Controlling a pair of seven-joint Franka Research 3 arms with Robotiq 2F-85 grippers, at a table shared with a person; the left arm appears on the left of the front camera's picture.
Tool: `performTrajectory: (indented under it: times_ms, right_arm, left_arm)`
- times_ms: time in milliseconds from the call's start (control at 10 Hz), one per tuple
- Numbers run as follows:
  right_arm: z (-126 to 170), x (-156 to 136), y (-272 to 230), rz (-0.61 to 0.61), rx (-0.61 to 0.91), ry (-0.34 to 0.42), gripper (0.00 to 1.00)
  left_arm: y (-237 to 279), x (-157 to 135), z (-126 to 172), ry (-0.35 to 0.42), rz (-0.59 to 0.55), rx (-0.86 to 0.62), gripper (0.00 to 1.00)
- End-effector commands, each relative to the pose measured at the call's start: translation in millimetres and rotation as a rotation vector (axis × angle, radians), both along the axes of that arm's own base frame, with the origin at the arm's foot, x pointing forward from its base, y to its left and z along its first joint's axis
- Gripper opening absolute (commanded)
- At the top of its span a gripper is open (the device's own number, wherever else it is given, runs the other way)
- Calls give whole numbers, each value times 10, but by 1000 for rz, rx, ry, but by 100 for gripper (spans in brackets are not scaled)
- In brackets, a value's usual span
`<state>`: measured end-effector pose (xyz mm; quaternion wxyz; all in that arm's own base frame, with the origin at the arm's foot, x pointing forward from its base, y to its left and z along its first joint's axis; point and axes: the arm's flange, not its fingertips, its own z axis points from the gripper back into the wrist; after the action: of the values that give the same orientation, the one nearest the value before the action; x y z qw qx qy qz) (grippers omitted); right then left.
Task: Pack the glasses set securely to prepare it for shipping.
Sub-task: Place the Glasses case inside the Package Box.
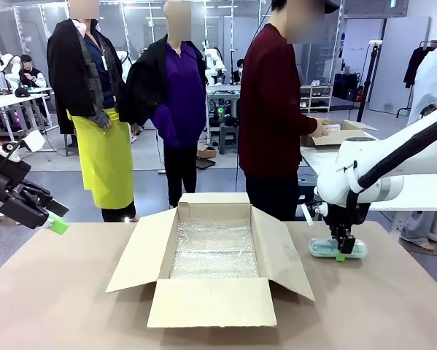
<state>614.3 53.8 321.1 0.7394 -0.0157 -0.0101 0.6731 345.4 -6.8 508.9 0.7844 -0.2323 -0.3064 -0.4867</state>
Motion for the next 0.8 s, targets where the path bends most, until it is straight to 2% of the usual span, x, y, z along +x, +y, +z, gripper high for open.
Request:
performTrajectory:
  times_ms: [0, 200, 400, 700]
  right_arm:
    - [468, -39, 77, -38, 33, -9, 0]
    - [1037, -46, 251, -28, 53, -34, 0]
    - [1466, 19, 592, -14, 32, -26, 0]
    - [1771, 123, 1210, -12, 3, -25, 0]
  left_arm:
    - [25, 8, 17, -11, -25, -15, 100]
    - [25, 8, 17, -11, -25, -15, 100]
    - [25, 8, 17, -11, -25, -15, 100]
    - [25, 8, 17, -11, -25, -15, 100]
